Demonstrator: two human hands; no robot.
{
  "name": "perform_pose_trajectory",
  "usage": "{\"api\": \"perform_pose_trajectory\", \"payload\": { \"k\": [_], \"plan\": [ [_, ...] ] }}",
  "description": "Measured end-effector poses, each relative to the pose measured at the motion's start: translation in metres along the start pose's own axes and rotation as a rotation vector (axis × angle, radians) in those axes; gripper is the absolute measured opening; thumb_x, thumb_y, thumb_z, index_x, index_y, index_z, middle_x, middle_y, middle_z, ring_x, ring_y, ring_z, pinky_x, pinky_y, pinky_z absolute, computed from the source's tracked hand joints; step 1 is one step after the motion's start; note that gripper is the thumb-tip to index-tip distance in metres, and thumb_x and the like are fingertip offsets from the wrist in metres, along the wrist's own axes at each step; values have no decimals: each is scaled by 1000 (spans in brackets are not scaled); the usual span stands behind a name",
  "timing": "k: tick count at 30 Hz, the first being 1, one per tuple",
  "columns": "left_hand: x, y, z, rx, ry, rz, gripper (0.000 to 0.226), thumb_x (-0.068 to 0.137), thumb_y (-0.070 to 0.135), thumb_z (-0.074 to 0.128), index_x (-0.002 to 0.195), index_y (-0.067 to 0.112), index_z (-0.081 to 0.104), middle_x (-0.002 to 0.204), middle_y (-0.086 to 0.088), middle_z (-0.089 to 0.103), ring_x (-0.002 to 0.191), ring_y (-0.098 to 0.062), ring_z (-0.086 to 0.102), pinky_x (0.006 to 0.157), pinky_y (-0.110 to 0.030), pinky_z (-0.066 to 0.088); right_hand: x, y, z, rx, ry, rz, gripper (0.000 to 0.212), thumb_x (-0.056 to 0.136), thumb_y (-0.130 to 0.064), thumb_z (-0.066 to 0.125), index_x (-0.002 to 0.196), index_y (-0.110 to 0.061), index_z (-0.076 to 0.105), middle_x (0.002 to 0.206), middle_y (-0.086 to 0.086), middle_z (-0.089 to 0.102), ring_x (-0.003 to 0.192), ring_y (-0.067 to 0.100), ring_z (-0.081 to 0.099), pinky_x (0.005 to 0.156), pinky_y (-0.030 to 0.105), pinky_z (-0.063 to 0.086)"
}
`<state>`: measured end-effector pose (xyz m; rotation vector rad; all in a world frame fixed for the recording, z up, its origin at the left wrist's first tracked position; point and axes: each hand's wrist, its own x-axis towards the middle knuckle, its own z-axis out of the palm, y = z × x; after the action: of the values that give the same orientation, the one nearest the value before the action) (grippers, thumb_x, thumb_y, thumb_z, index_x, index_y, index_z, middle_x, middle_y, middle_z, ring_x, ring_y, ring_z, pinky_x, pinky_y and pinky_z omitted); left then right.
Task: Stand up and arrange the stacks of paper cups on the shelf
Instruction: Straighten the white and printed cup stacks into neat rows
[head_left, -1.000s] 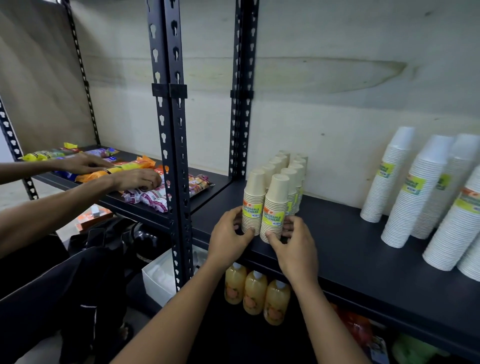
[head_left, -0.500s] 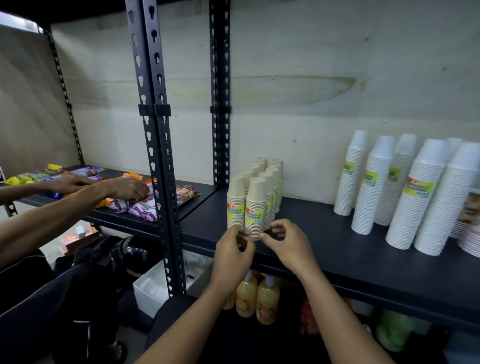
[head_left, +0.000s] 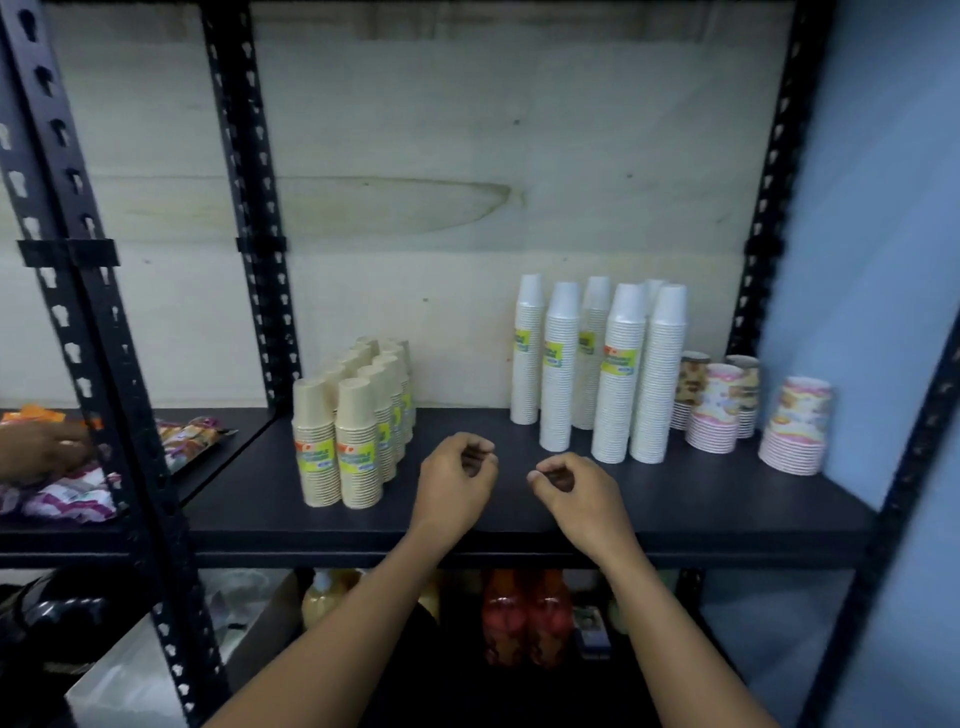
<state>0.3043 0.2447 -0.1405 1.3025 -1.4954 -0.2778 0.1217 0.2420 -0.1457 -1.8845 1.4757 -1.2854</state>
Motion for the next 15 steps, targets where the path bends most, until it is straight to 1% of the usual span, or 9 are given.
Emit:
{"api": "perform_pose_trajectory", "payload": {
  "k": [1,2,4,5,7,11,13,15],
  "plan": [
    [6,-1,5,1,-21,-17,9,90,18,71,98,19,69,98,6,69,84,2,63,74,-4,45,2,5,-8,3,31,12,15,89,-37,73,98,-25,70,103,-8,64,93,0,62,78,13,44],
    [12,-2,11,10,-45,-32,11,90,20,72,99,19,69,100,5,69,85,2,63,77,-8,47,6,10,-16,3,70,24,16,89,-35,73,100,-25,69,105,-7,63,94,1,62,79,15,45],
    [27,-7,21,23,-87,-72,15,89,22,73,103,20,68,103,4,67,88,-3,64,86,-20,51,13,21,-29,-5,153,53,22,90,-31,72,109,-21,66,111,-4,59,100,8,61,84,19,45],
    [36,-9,27,18,-106,-92,19,89,23,74,107,19,68,106,4,67,90,-5,64,88,-23,51,16,26,-35,-4,198,72,28,91,-29,72,116,-19,64,114,-3,56,104,10,59,87,22,46],
    [51,-10,39,10,-149,-128,30,89,25,75,117,18,67,111,3,66,95,-8,64,87,-22,48,24,34,-45,-3,282,97,38,91,-26,71,126,-17,59,120,-1,52,109,13,56,93,28,48],
    [77,-7,65,-35,-196,-167,53,87,26,77,135,14,58,120,2,61,103,-11,61,87,-22,44,52,45,-52,12,405,135,54,90,-26,74,137,-11,52,129,6,50,116,18,54,91,26,43],
    [86,-6,78,-82,-214,-197,64,86,27,78,143,14,51,125,2,58,109,-12,59,88,-24,44,67,49,-49,19,447,138,59,89,-29,74,140,-10,51,132,7,51,120,20,54,97,30,45],
    [92,-5,90,-128,-230,-226,73,85,27,79,148,16,45,131,1,56,113,-13,57,91,-24,44,78,52,-43,27,482,128,58,89,-30,75,138,-10,53,130,6,53,120,21,55,101,35,46]
  ]
}}
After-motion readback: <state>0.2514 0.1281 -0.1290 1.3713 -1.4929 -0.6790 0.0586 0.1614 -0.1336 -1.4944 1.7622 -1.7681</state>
